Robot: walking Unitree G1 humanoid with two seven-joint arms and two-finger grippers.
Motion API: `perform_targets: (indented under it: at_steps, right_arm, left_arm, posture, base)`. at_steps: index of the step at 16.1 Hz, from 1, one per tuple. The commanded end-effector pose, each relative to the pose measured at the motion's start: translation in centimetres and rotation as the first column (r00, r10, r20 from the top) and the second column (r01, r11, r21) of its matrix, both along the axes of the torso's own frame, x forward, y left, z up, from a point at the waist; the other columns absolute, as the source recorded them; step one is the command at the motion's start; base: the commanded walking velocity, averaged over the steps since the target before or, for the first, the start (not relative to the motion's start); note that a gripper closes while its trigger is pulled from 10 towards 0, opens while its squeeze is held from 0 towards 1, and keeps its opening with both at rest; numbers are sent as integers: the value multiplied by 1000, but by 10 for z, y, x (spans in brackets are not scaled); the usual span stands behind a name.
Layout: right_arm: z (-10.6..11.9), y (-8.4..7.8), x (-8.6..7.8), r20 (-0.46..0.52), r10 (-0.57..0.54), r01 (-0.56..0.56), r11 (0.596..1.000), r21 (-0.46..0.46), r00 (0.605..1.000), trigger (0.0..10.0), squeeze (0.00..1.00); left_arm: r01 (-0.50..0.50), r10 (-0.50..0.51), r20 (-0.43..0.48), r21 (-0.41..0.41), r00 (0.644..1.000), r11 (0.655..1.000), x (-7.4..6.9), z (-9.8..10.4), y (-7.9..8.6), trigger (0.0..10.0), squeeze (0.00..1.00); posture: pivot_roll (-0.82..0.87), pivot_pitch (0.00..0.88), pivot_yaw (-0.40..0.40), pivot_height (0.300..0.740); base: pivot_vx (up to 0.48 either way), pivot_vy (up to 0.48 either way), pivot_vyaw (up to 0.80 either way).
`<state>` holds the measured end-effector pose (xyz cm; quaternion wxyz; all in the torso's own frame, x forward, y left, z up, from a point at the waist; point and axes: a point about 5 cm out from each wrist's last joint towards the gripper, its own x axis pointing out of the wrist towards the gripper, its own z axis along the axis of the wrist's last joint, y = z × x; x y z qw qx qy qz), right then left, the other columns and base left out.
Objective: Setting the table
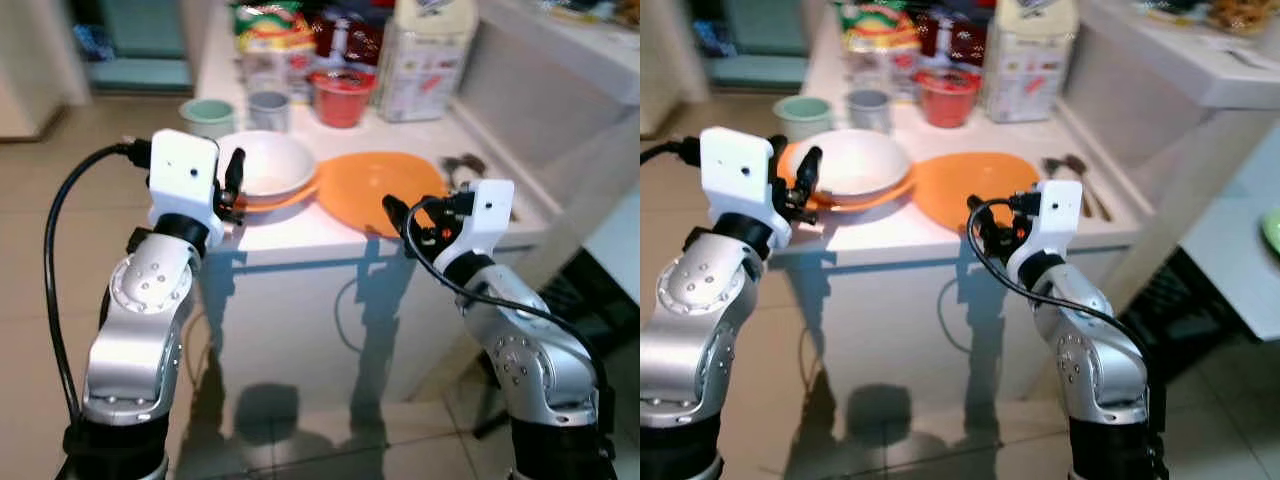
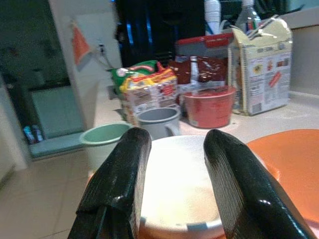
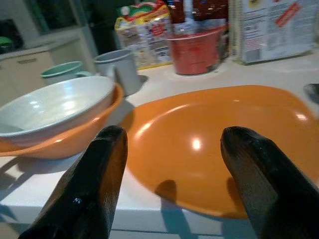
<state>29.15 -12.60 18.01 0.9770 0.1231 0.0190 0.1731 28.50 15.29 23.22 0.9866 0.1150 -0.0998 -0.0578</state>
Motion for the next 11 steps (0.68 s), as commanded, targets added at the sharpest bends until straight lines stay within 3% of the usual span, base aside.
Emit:
perform_targets:
  at_steps: [1, 6, 8, 10, 11]
  right_arm:
    - [5, -2, 1, 20, 3, -3, 1000, -12, 1000, 10000, 0]
    - [8, 4, 1, 46, 39, -38, 999, -30, 998, 10000, 0]
    - [9, 7, -1, 64, 69, -64, 996, -67, 996, 10000, 0]
    - [10, 8, -2, 71, 61, -59, 998, -27, 996, 10000, 0]
    - [12, 6, -1, 72, 36, -37, 999, 18, 997, 10000, 0]
  left_arm:
    - [-9, 9, -6, 4, 1000, 1000, 1, -2, -1, 10000, 0]
    - [-29, 29, 7, 18, 1000, 999, 1, 0, 1, 10000, 0]
    - [-21, 21, 9, 32, 1000, 999, 1, 1, 1, 10000, 0]
    - [-18, 18, 12, 42, 1000, 999, 0, 1, 1, 10000, 0]
    - [-20, 20, 5, 46, 1000, 999, 0, 1, 1, 10000, 0]
  posture:
    - [72, 0, -74, 740]
    - [76, 0, -82, 740]
    - [75, 0, -81, 740]
    - [77, 0, -82, 740]
    - [76, 0, -80, 740]
  base:
    - [334, 0, 0]
    - [354, 0, 0]
    - [360, 0, 694]
    - [362, 0, 800]
    - [0, 0, 0]
